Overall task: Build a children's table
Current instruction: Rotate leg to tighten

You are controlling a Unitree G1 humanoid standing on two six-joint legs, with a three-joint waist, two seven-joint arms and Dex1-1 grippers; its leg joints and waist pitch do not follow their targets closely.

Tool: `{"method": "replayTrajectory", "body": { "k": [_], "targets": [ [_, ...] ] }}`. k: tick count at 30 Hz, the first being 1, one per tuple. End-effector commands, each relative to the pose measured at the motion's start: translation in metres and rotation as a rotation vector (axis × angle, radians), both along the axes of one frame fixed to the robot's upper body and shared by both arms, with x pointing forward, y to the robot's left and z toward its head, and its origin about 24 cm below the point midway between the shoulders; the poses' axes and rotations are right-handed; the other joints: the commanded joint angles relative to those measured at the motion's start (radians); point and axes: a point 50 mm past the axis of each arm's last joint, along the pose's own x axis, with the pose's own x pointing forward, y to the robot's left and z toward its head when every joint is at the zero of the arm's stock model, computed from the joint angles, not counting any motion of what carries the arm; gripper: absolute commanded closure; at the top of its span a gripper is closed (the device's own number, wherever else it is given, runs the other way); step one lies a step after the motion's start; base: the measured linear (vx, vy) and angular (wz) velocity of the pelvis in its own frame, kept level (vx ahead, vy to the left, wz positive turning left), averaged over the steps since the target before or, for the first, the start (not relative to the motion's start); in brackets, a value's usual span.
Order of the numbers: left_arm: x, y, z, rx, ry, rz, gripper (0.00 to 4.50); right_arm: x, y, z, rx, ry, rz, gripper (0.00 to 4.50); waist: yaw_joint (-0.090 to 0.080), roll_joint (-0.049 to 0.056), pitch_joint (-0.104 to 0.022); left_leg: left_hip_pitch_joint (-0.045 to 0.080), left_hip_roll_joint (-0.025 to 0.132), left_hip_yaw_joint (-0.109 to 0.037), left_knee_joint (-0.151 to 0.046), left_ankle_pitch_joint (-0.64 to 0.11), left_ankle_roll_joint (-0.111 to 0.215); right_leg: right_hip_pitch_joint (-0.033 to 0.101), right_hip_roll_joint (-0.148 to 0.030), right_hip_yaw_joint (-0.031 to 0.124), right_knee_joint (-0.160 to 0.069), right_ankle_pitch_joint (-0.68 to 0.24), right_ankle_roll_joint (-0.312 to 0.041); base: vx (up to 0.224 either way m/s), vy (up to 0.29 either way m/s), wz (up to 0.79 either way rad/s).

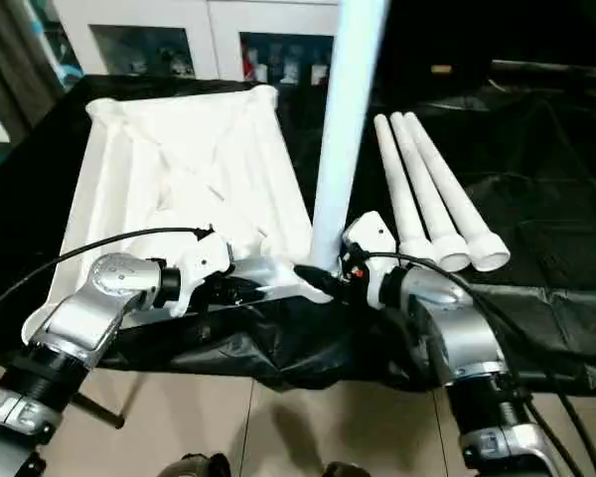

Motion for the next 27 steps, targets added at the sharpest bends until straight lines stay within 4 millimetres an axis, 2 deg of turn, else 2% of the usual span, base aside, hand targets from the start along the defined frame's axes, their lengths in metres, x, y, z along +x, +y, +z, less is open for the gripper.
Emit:
{"method": "replayTrajectory", "body": {
  "k": [1,2,3,4,5,6,8,11,12,14,16,17,19,21,22,23,24,25,27],
  "targets": [
    [0.008,-0.005,-0.003,-0.015,0.0,0.105,4.5,0.003,0.0,-0.021,-0.03,0.075,-0.154,1.85,-0.005,-0.007,-0.066,0.037,0.045,-0.024,-0.073,-0.326,0.007,0.022,-0.051,0.033,-0.088,-0.328,-0.222,0.0,0.0,0.0],
    [0.009,-0.006,-0.003,-0.016,-0.003,0.119,4.5,0.005,0.001,-0.022,-0.026,0.079,-0.185,1.85,-0.009,-0.012,-0.067,0.034,0.046,-0.028,-0.077,-0.335,-0.005,0.026,-0.051,0.033,-0.091,-0.351,-0.202,0.0,0.0,0.0],
    [0.011,-0.009,-0.002,-0.019,-0.004,0.142,4.5,0.007,0.002,-0.024,-0.015,0.091,-0.236,1.85,-0.009,-0.01,-0.063,0.04,0.046,-0.027,-0.078,-0.366,-0.007,0.018,-0.049,0.034,-0.099,-0.385,-0.183,0.0,0.0,0.0],
    [0.017,-0.014,-0.001,-0.029,-0.006,0.198,4.5,0.012,0.006,-0.027,0.007,0.113,-0.318,1.85,-0.01,-0.01,-0.064,0.041,0.046,-0.026,-0.077,-0.372,-0.007,0.015,-0.05,0.037,-0.099,-0.389,-0.181,0.0,0.0,0.0],
    [0.019,-0.016,-0.001,-0.032,-0.007,0.216,4.5,0.013,0.008,-0.028,0.013,0.12,-0.341,1.86,-0.014,-0.011,-0.062,0.035,0.042,-0.028,-0.078,-0.368,-0.012,0.017,-0.05,0.035,-0.099,-0.397,-0.177,0.0,0.0,0.0],
    [0.025,-0.024,0.001,-0.044,-0.016,0.285,4.5,0.018,0.016,-0.03,0.038,0.144,-0.411,1.86,-0.016,-0.008,-0.064,0.037,0.042,-0.029,-0.079,-0.375,-0.018,0.014,-0.052,0.035,-0.101,-0.416,-0.172,0.0,0.0,0.0],
    [0.029,-0.031,0.003,-0.053,-0.021,0.332,4.5,0.021,0.024,-0.032,0.057,0.164,-0.454,1.86,-0.013,-0.009,-0.063,0.045,0.045,-0.029,-0.08,-0.397,-0.026,0.01,-0.049,0.035,-0.106,-0.419,-0.166,0.0,0.0,0.0],
    [0.032,-0.038,0.006,-0.059,-0.031,0.361,4.5,0.024,0.03,-0.033,0.055,0.172,-0.485,1.86,-0.011,-0.008,-0.064,0.04,0.043,-0.031,-0.082,-0.397,-0.02,0.011,-0.05,0.034,-0.106,-0.398,-0.158,0.0,0.0,0.0],
    [0.032,-0.046,0.008,-0.067,-0.041,0.364,4.5,0.026,0.039,-0.031,0.073,0.167,-0.48,1.86,-0.011,-0.009,-0.066,0.04,0.043,-0.03,-0.082,-0.395,-0.02,0.013,-0.05,0.033,-0.106,-0.394,-0.158,0.0,0.0,0.0],
    [0.032,-0.053,0.009,-0.073,-0.049,0.358,4.5,0.029,0.047,-0.029,0.087,0.154,-0.467,1.16,-0.009,-0.007,-0.069,0.036,0.044,-0.031,-0.083,-0.369,-0.011,0.017,-0.05,0.032,-0.103,-0.348,-0.164,0.0,0.0,0.0],
    [0.031,-0.056,0.009,-0.073,-0.05,0.346,4.5,0.03,0.051,-0.027,0.093,0.143,-0.453,1.16,-0.01,-0.007,-0.069,0.031,0.044,-0.03,-0.084,-0.358,0.0,0.022,-0.049,0.031,-0.1,-0.31,-0.168,0.0,0.0,0.0],
    [0.03,-0.057,0.008,-0.07,-0.054,0.323,4.5,0.031,0.052,-0.025,0.099,0.131,-0.443,0.97,-0.014,-0.008,-0.071,0.025,0.043,-0.033,-0.087,-0.354,0.004,0.027,-0.049,0.028,-0.098,-0.307,-0.168,0.0,0.0,0.0],
    [0.027,-0.058,0.007,-0.069,-0.058,0.29,4.5,0.033,0.052,-0.022,0.105,0.112,-0.424,0.75,-0.016,-0.008,-0.074,0.021,0.043,-0.033,-0.086,-0.334,0.013,0.031,-0.05,0.027,-0.097,-0.286,-0.171,0.0,0.0,0.0],
    [0.024,-0.058,0.007,-0.076,-0.064,0.247,4.5,0.033,0.052,-0.018,0.095,0.082,-0.38,0.69,-0.013,-0.009,-0.073,0.028,0.043,-0.028,-0.082,-0.326,0.027,0.025,-0.052,0.03,-0.101,-0.281,-0.183,0.0,0.0,0.0],
    [0.02,-0.056,0.006,-0.079,-0.066,0.203,4.5,0.032,0.049,-0.013,0.085,0.054,-0.325,0.69,-0.013,-0.012,-0.074,0.028,0.043,-0.027,-0.081,-0.323,0.031,0.026,-0.051,0.03,-0.101,-0.28,-0.185,0.0,0.0,0.0],
    [0.016,-0.053,0.006,-0.079,-0.067,0.157,4.5,0.031,0.047,-0.008,0.075,0.027,-0.268,0.69,-0.01,-0.014,-0.074,0.019,0.044,-0.029,-0.081,-0.304,0.044,0.036,-0.053,0.028,-0.098,-0.268,-0.183,0.0,0.0,0.0],
    [0.014,-0.051,0.006,-0.075,-0.067,0.137,4.5,0.031,0.045,-0.006,0.058,0.012,-0.243,0.69,-0.011,-0.014,-0.075,0.017,0.045,-0.028,-0.08,-0.29,0.05,0.036,-0.053,0.029,-0.096,-0.256,-0.184,0.0,0.0,0.0],
    [0.013,-0.049,0.005,-0.072,-0.066,0.123,4.5,0.03,0.043,-0.005,0.044,0.0,-0.227,0.69,-0.01,-0.013,-0.074,0.024,0.046,-0.026,-0.078,-0.286,0.058,0.028,-0.051,0.03,-0.099,-0.257,-0.189,0.0,0.0,0.0],
    [0.011,-0.044,0.005,-0.069,-0.068,0.091,4.5,0.028,0.037,-0.001,0.027,-0.015,-0.181,0.69,-0.008,-0.013,-0.077,0.023,0.044,-0.022,-0.074,-0.249,0.068,0.031,-0.05,0.031,-0.095,-0.221,-0.206,0.0,0.0,0.0]
  ]
}}
